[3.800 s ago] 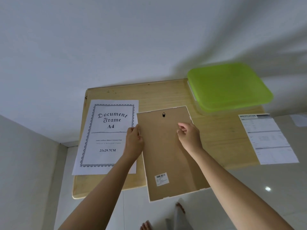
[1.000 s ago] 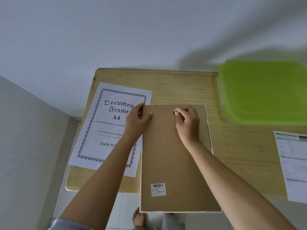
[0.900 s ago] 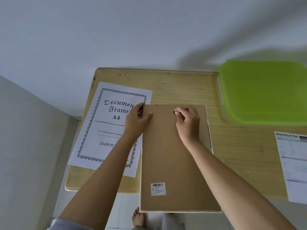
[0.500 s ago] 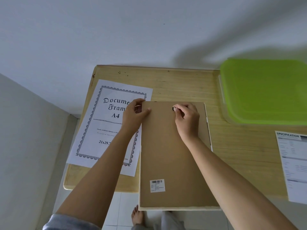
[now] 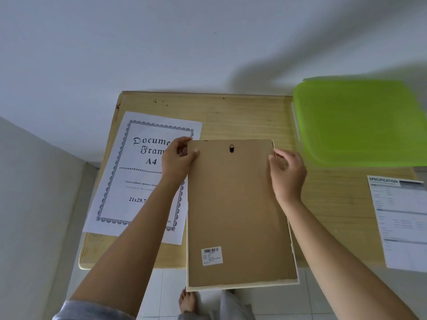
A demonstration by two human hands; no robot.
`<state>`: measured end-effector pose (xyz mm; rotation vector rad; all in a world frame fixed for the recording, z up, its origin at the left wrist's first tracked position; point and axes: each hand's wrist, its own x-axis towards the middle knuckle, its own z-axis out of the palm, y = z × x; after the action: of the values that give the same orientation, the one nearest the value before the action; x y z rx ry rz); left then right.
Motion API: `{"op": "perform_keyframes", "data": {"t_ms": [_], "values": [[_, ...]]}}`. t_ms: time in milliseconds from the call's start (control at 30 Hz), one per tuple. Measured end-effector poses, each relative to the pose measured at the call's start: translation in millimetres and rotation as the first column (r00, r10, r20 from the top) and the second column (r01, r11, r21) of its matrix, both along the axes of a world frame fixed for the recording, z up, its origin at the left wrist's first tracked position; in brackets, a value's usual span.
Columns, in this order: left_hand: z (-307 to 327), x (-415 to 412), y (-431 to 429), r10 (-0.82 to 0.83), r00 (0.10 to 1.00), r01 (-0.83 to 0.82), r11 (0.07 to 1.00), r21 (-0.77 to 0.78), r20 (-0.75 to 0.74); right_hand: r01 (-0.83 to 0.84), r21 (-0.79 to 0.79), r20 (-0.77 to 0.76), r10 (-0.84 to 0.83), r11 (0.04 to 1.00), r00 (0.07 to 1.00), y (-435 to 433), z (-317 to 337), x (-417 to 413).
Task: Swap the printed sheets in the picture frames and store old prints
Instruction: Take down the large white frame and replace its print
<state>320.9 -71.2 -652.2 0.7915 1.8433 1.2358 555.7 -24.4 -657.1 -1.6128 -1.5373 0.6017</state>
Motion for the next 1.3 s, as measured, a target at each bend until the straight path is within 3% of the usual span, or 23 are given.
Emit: {"op": "perform_keyframes", "data": {"t_ms": [200,900,1033,1300], "values": [[-2,0,0,0.004,1.000,-0.004,1.000,0.013,0.024,0.047,-0.199,-0.071,-0.062,0.979,0.996,-5,-6,17],[-9,15,0,0.169,0.959,-0.197,0.975,0.106,0.228,0.075,-0.287,-0.142,-0.120,0.955,0.982,0,-9,15],[-9,14,2,0.183,0.956,-0.209,0.973,0.096,0.228,0.045,-0.248,-0.137,-0.081,0.968,0.987,-2,-8,14],[-12,14,3,0.177,0.969,-0.191,0.979,0.068,0.171,-0.070,-0.024,-0.035,0.069,0.997,0.997,-1,-2,-5]]}}
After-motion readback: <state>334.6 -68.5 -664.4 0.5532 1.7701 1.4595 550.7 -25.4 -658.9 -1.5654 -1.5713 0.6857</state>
